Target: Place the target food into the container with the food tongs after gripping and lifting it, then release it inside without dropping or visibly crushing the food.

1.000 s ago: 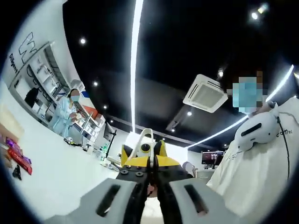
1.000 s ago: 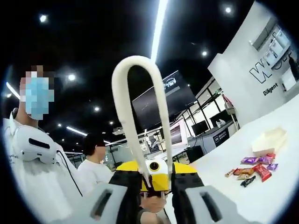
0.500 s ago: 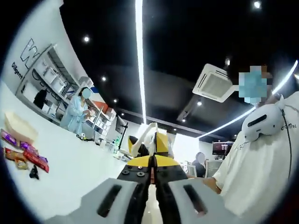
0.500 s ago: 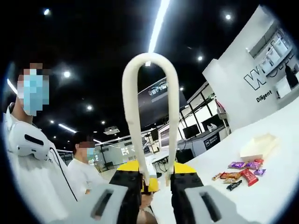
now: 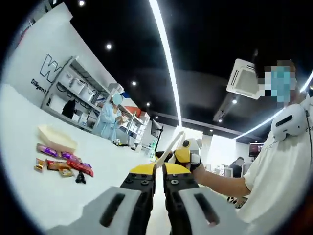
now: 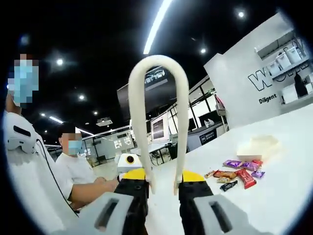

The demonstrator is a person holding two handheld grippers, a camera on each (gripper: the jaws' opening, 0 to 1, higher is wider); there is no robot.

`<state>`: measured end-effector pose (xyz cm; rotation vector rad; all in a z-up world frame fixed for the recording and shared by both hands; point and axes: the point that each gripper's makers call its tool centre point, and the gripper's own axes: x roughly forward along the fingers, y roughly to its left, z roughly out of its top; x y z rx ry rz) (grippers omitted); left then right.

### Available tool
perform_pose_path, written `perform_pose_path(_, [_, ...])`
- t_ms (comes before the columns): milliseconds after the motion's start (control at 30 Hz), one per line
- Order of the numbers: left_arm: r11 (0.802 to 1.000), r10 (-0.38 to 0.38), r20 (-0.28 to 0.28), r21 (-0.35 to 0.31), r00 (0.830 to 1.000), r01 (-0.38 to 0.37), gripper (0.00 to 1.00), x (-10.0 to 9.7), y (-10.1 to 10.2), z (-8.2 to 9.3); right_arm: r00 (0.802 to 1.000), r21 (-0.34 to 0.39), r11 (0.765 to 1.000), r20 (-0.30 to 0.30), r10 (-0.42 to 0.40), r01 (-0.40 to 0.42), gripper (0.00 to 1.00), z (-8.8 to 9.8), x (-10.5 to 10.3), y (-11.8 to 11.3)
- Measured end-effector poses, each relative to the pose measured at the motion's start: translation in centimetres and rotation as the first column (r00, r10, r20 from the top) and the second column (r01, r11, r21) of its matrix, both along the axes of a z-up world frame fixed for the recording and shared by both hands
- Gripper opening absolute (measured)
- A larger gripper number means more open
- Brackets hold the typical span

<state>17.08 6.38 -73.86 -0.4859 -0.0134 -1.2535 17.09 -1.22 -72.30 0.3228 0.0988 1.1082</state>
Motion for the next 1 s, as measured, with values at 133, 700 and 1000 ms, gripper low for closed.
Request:
perform_pose_path(133, [0.999,0.030,-0.024,0.039,0.999,-0.029,0.11,0.8,0.3,-1.1,1.000,-0.017,1.000,-0.008,-0.004,0.004,0.16,-0.6,0.2,-0.1])
perform_pose_path(700, [0.957,0.170,0.043,0.230,0.985,-0.175,0.37,2.8,0.5,-3.8,0.999,-0.052,0.998,-0.032,-0.036,0.034,0.16,-2.3,1.1,-0.9])
perform_pose_path(1000, [0.928,0.236,0.073,0.277,0.969,-0.247,0.53,3.8,0.9,-4.4,0.998,-0.053,0.998,-0.035,-0.047,0.045,0.17,-2.6,1.3,-1.0])
